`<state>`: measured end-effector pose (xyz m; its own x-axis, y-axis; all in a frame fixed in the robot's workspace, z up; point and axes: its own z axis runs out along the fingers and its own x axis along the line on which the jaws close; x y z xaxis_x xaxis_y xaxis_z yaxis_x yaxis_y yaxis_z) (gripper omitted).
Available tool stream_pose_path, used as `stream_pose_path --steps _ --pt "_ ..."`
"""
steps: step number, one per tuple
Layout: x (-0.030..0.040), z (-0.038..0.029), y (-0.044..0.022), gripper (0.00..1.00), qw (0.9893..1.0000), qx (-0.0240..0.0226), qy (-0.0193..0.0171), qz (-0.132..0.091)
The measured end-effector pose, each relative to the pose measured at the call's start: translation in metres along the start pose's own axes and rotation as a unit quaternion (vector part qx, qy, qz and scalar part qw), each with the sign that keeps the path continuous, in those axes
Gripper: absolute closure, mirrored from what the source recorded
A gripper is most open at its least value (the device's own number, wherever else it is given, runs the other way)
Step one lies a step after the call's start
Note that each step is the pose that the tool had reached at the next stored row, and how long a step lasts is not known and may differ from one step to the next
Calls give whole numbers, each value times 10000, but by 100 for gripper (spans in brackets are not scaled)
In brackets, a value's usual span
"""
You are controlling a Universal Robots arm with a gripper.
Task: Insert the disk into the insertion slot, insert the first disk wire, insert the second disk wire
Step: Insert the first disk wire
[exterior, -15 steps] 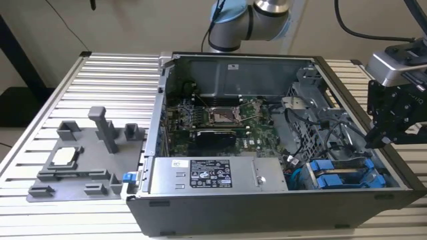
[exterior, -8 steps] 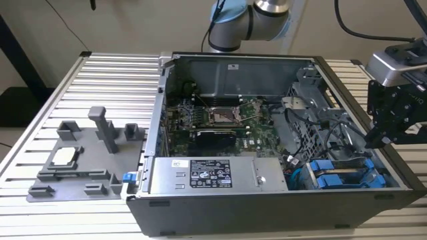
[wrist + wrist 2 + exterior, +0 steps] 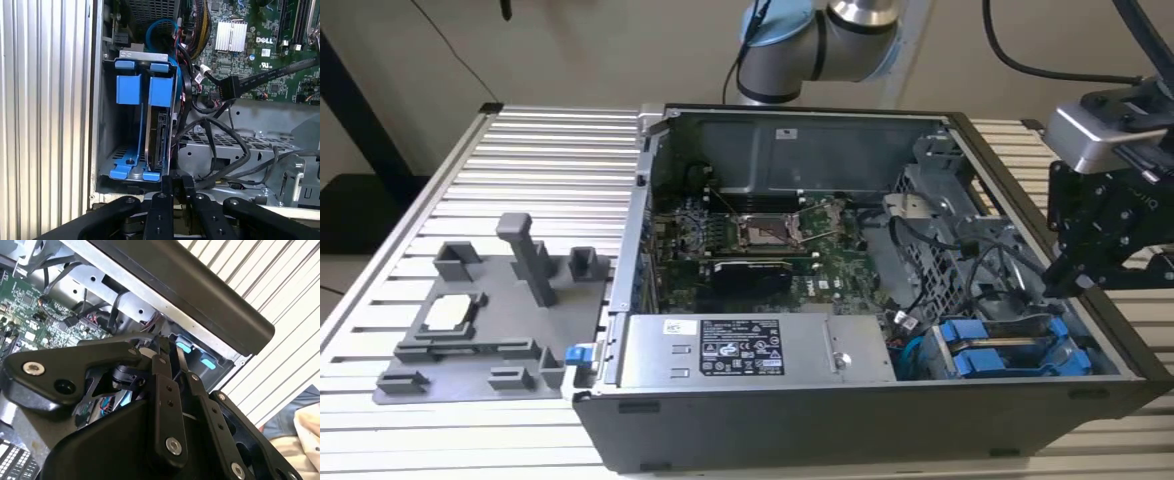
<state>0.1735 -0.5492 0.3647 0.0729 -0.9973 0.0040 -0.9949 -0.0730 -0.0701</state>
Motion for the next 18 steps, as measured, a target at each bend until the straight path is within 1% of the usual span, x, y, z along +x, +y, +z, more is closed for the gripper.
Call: stream_pose_path --steps 2,5,8,10,13,15,17,18 --pt "4 2 39 81 10000 -2 0 4" --pt "29 9 100 81 10000 -3 1 9" --pt "60 19 137 81 10000 -2 -9 15" --pt "73 30 153 81 10000 -1 -30 23" --pt "95 37 160 81 9999 4 -99 34" --pt "134 44 165 81 9999 6 -129 41" --pt "169 53 169 81 9999 7 -136 43" --pt "173 63 171 81 9999 7 -138 43"
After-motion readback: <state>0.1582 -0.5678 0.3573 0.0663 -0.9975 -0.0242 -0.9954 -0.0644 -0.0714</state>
